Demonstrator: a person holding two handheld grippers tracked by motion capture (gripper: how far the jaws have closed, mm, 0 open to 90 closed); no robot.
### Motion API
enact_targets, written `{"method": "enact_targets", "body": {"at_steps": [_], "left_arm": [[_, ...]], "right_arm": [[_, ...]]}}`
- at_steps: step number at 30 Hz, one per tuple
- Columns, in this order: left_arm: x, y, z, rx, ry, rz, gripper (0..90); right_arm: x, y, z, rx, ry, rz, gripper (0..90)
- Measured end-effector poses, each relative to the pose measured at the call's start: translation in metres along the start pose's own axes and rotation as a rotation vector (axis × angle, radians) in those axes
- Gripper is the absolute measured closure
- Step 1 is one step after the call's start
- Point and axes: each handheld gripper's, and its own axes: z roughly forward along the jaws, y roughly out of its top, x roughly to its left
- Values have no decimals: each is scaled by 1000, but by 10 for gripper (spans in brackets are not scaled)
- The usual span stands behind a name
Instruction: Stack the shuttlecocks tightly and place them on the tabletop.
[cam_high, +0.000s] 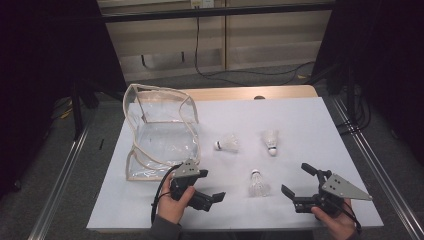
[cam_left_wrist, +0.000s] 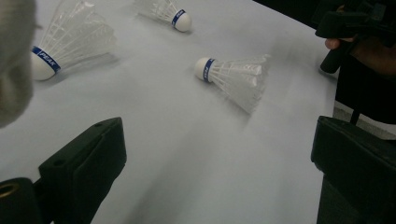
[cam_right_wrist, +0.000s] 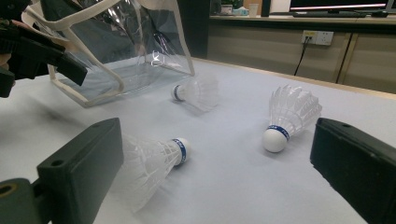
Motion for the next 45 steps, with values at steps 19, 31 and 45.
{"method": "enact_targets", "body": {"at_steps": [19, 31, 45], "left_arm": [[11, -10, -26, -16, 15, 26, 35], [17, -15, -38, -29, 24, 22, 35], [25, -18, -54, -47, 35, 29, 35]], "right_arm": [[0, 0, 0, 0, -2, 0, 21], [0, 0, 0, 0, 0, -2, 21], [1, 0, 0, 4, -2, 0, 21]]}}
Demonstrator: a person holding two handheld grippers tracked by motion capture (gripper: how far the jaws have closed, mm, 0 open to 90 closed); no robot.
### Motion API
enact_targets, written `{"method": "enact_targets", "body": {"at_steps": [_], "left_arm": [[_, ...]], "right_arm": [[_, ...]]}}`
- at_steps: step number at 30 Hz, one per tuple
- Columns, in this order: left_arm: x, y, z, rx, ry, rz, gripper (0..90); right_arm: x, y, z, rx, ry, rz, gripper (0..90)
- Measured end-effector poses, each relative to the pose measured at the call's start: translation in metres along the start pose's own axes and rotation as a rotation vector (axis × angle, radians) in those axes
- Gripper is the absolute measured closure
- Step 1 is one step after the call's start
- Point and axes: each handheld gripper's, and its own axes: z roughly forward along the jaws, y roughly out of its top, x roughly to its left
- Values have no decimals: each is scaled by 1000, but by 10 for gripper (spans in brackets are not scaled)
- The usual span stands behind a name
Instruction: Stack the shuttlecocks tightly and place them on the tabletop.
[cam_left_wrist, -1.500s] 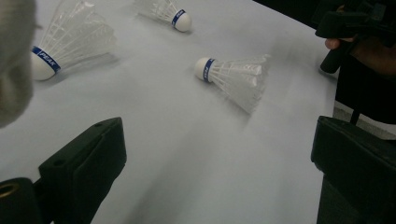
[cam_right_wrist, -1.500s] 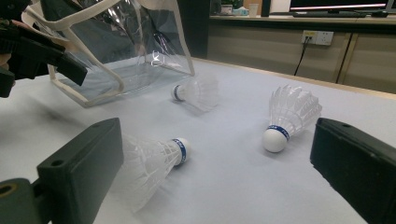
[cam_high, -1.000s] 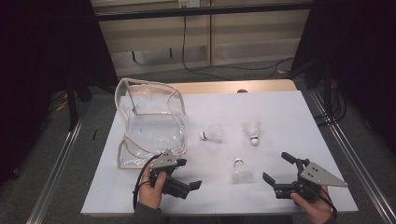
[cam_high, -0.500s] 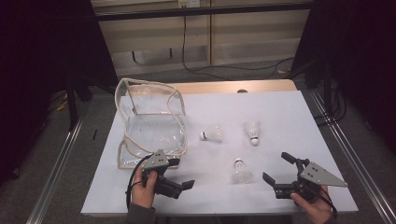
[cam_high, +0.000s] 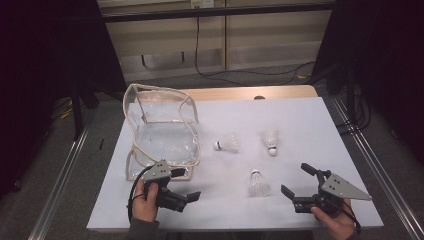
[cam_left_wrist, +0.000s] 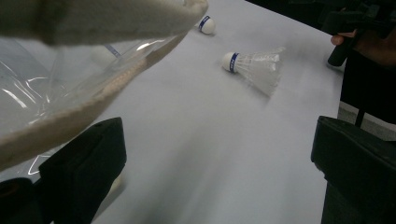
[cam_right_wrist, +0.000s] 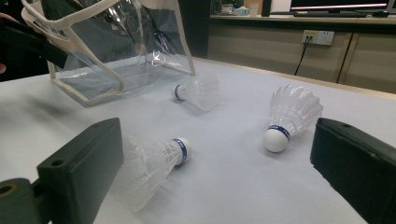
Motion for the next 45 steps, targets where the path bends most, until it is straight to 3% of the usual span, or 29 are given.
{"method": "enact_targets", "body": {"at_steps": [45], "left_arm": [[26, -14, -33, -23, 51, -21, 35]], "right_arm": [[0, 0, 0, 0, 0, -7, 21]]}}
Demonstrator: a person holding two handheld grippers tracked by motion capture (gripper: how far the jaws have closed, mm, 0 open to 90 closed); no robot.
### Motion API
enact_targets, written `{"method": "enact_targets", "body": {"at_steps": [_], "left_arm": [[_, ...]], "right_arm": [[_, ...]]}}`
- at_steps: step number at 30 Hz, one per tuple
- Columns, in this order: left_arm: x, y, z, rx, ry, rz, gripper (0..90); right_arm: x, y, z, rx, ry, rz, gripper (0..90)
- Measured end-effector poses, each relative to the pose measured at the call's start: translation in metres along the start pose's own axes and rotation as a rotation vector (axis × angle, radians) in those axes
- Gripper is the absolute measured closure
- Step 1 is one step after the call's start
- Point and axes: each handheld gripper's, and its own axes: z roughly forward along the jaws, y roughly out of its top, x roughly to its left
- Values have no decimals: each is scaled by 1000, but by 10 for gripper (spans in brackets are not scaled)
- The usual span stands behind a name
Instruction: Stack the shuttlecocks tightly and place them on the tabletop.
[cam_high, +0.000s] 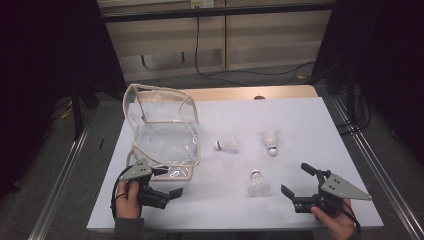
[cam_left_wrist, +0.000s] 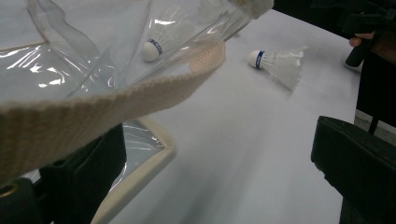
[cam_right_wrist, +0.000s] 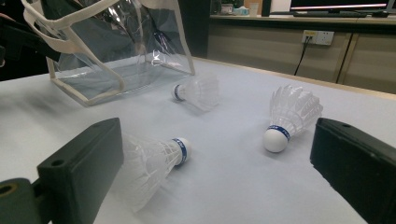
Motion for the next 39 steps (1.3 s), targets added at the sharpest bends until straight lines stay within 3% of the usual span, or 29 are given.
{"method": "enact_targets", "body": {"at_steps": [22, 39], "left_arm": [[8, -6, -9, -15, 20, -14, 35], [7, -6, -8, -9, 17, 6, 34]], "right_arm": [[-3, 1, 2, 11, 3, 6, 19], [-17, 11, 15, 55, -18, 4, 14]]}}
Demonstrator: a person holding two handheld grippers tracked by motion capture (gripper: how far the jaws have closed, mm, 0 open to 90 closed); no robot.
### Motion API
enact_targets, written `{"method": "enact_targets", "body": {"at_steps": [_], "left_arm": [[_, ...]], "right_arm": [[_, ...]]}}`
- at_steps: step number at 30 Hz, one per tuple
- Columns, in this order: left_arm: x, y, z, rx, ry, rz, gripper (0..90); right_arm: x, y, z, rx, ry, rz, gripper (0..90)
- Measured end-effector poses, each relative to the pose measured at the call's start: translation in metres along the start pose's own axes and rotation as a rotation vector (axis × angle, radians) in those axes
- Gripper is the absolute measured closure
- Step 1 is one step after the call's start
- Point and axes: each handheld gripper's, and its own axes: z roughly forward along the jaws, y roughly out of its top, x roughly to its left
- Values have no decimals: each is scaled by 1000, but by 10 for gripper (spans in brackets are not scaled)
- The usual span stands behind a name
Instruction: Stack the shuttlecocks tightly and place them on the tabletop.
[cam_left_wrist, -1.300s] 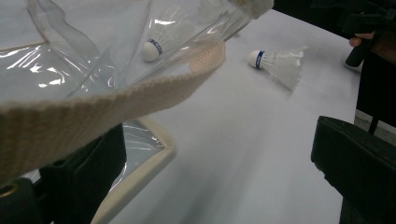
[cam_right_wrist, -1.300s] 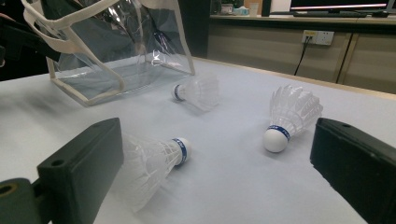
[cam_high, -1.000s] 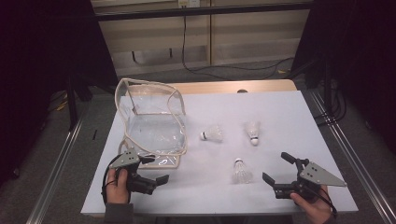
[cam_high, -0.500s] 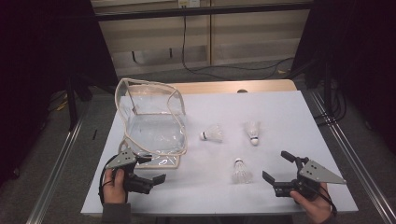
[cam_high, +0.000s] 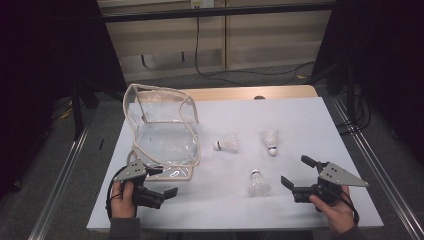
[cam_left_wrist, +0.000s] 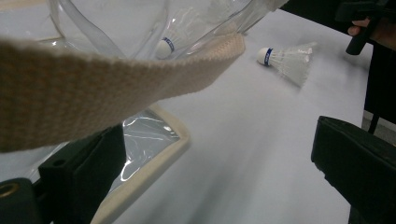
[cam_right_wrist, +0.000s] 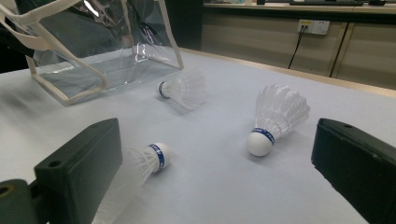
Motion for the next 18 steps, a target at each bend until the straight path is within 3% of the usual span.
{"method": "enact_targets", "body": {"at_steps": [18], "left_arm": [[-1, 0, 3, 2, -8, -2, 34]], "right_arm": [[-9, 12, 20, 48, -3, -3, 11]]}}
